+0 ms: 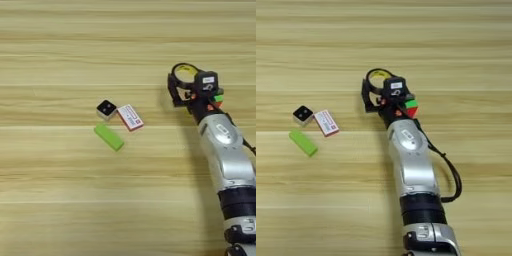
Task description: Move the objects on the table
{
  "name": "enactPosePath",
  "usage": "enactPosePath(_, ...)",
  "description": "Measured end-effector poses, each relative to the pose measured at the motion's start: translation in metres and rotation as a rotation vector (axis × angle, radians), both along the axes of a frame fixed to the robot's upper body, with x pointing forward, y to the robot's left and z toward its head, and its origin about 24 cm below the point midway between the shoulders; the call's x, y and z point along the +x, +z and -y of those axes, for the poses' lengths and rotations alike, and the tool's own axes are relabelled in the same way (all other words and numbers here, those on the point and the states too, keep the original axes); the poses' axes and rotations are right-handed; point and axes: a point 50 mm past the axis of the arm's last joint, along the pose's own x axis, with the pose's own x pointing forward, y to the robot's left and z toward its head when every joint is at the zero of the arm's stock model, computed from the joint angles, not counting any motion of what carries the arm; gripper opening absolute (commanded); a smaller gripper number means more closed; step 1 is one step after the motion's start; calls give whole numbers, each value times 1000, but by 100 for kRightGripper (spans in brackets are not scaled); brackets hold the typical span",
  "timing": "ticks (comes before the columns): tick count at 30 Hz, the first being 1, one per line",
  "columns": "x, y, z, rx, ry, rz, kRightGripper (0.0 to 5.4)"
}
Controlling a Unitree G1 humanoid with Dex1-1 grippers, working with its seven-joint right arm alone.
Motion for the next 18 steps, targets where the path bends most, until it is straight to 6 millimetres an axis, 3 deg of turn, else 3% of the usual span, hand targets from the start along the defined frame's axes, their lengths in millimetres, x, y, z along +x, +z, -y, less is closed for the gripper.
enactPosePath(9, -5, -19, -27, 0, 94, -76, 404)
enactPosePath(18, -8, -44, -28, -4, 92, -174, 404)
